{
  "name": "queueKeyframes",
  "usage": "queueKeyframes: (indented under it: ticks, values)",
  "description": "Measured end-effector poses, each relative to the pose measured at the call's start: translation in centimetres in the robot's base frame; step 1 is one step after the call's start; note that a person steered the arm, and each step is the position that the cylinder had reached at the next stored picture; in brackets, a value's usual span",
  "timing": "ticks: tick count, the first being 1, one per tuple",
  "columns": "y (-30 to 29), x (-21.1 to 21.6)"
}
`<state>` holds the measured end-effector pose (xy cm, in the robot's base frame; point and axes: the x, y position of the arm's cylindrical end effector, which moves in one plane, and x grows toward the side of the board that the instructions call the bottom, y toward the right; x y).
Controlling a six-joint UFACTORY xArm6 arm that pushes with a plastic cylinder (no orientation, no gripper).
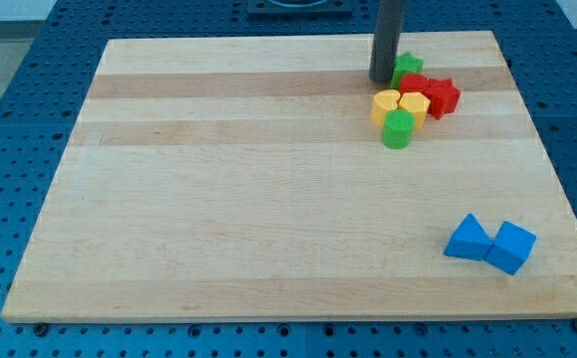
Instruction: Move the green star towards the top right of the board
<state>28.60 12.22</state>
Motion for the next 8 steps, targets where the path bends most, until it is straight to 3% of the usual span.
queueKeyframes:
  ticks: [4,6,8]
  values:
    - [6.4,-1.7]
    - [6.5,-1.7]
    - [-2.2,-1.7]
